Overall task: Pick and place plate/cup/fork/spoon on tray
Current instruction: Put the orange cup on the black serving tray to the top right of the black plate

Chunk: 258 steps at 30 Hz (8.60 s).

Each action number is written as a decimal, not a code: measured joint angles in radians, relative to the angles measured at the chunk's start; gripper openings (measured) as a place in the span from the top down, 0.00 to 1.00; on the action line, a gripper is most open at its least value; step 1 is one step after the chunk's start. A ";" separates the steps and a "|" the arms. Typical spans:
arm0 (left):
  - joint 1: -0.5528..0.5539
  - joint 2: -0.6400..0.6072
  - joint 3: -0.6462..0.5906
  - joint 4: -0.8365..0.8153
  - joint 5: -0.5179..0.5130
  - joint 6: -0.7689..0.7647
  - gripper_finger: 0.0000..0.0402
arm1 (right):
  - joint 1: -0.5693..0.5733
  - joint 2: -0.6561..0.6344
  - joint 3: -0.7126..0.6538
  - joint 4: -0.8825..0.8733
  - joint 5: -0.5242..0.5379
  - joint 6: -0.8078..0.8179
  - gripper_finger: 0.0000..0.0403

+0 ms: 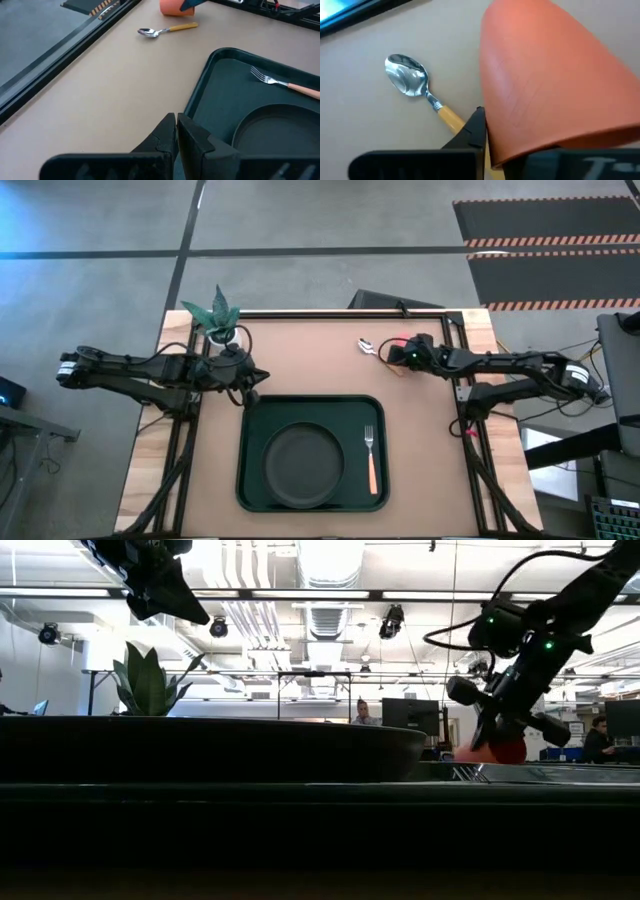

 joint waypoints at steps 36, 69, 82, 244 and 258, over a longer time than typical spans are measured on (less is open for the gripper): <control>0.097 -0.249 0.167 -0.297 -0.241 0.110 1.00 | 0.431 0.725 1.610 -0.936 -0.378 -0.459 0.98; 0.097 -0.222 0.151 -0.342 -0.223 0.104 1.00 | 0.538 1.035 1.712 -1.439 -0.697 -0.365 0.98; 0.097 -0.186 0.151 -0.342 -0.216 0.104 1.00 | 0.529 1.036 1.597 -1.428 -0.686 -0.403 0.98; -0.027 0.376 0.551 -0.770 0.265 0.179 1.00 | 0.609 0.349 1.906 -1.402 0.190 -0.462 0.79; -0.122 0.333 0.163 -0.412 0.529 0.025 1.00 | 0.608 0.350 1.801 -1.394 0.191 -0.434 0.81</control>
